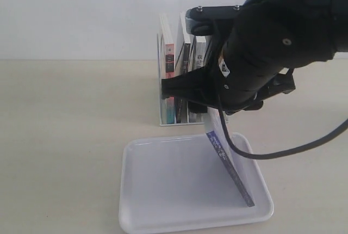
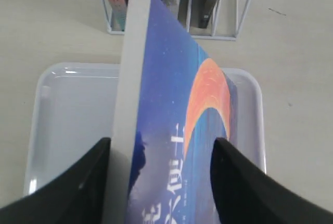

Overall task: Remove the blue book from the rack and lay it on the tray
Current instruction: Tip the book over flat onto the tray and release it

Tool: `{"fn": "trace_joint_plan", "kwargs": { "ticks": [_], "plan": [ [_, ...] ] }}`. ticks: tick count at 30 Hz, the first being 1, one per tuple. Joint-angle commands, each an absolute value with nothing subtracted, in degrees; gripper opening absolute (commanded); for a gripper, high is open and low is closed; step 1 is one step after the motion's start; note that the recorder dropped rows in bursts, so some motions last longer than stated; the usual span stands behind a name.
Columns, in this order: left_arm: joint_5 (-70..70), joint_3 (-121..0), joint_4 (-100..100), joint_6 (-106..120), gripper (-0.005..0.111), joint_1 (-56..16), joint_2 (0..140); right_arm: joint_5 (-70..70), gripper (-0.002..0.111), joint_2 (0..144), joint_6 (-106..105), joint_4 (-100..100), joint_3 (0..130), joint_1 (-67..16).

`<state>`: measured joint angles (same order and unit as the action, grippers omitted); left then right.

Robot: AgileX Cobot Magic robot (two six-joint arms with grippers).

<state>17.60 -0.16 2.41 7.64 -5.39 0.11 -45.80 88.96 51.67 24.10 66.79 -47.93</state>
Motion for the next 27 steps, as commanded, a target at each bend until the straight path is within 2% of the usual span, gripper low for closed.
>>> {"fn": "trace_joint_plan", "kwargs": {
  "ticks": [1,27],
  "plan": [
    [16.81,0.0,1.93,7.06,0.005,-5.9,0.0,-44.1,0.053,88.78,51.94,23.77,66.67,-47.93],
    [16.81,0.0,1.93,7.06,0.005,-5.9,0.0,-36.34,0.054,88.67,48.82,20.32,66.67,-47.93]
  ]
}}
